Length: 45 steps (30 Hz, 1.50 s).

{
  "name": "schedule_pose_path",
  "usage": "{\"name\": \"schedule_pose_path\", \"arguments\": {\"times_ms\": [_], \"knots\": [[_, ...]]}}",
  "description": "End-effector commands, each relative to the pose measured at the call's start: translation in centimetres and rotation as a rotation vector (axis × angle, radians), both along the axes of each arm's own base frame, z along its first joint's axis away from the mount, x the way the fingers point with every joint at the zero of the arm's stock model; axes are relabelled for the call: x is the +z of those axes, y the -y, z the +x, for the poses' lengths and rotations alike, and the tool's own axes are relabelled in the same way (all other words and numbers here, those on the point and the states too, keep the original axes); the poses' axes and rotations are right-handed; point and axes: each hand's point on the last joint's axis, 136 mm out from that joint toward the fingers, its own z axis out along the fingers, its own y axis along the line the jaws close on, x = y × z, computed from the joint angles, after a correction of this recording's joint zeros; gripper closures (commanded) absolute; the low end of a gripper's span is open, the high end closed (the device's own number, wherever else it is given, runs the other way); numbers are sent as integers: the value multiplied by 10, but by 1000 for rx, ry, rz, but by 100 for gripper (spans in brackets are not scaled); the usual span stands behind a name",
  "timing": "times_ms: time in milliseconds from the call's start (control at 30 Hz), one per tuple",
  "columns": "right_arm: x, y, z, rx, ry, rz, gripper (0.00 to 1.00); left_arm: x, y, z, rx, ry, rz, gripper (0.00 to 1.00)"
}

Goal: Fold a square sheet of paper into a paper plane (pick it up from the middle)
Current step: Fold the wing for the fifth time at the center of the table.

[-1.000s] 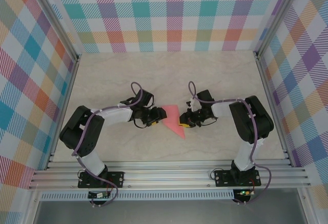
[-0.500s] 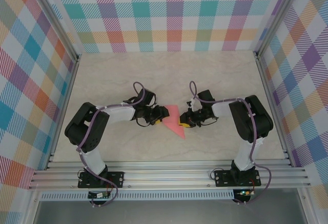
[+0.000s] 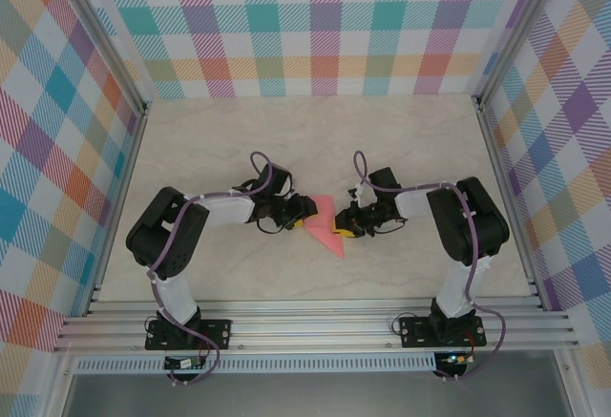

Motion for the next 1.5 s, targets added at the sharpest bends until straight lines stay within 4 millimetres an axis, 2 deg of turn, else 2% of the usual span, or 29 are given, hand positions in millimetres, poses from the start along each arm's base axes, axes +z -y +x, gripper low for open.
{"name": "schedule_pose_path", "arguments": {"times_ms": [0,233,400,533,667,800,933,1033,1133,1267,1467], "knots": [[-30,13,-3,-35,-24,-103,81,3,0,11,28,15,-3,63],[-13,10,6,-42,0,-91,77,8,1,14,17,28,-34,84],[14,9,17,-55,68,-94,65,14,-3,16,26,47,-19,100],[41,14,25,-80,164,-123,60,23,-13,19,68,70,10,100],[58,23,26,-88,346,-245,57,32,-22,20,114,86,20,100],[70,7,14,9,666,-413,56,35,-28,21,143,88,33,100],[70,-13,2,72,863,-539,54,33,-28,21,151,78,31,100],[62,-13,-6,86,836,-674,56,32,-28,21,153,72,33,100],[53,-24,-13,111,906,-692,49,32,-29,21,156,71,34,100],[48,-33,-18,169,956,-752,48,34,-29,21,157,74,32,100],[42,-31,-5,156,1024,-869,49,31,-29,19,150,61,35,100]]}}
